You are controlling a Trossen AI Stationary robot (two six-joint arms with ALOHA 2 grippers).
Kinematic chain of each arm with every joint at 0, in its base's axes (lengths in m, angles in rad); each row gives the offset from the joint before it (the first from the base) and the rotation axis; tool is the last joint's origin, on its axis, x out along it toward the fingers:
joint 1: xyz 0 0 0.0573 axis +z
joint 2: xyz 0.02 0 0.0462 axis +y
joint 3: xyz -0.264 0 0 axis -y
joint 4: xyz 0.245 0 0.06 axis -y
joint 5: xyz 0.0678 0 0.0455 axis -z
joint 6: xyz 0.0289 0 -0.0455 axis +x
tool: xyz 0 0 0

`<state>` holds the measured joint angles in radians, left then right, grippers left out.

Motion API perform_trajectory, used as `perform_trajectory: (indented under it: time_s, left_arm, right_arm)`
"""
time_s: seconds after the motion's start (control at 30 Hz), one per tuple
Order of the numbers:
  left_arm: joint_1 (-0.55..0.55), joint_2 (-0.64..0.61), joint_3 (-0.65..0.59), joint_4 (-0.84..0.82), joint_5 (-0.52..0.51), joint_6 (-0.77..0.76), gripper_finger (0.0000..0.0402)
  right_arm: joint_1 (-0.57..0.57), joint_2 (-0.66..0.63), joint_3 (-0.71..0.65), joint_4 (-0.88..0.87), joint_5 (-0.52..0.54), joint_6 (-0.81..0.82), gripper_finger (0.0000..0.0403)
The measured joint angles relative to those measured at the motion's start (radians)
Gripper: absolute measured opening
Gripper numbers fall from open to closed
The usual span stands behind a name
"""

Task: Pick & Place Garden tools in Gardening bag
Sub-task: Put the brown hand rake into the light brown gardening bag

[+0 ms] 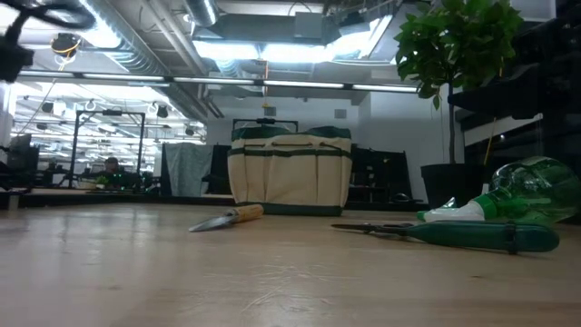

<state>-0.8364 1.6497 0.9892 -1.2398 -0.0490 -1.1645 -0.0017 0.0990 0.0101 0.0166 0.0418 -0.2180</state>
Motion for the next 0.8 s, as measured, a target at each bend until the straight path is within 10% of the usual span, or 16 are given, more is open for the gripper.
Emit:
perform_trajectory:
  time_s: [0.47, 0.8]
  left_arm:
    - [-0.002, -0.004, -0.164, 0.232, -0.002, -0.018, 0.0184]
    - [-0.004, -0.025, -0.053, 0.095, -0.080, -0.113, 0.0184]
  right_arm:
    - [0.000, 0.000, 0.000, 0.001, 0.000, 0.000, 0.0186]
    - [0.000, 0.000, 0.000, 0.001, 0.000, 0.000, 0.0185]
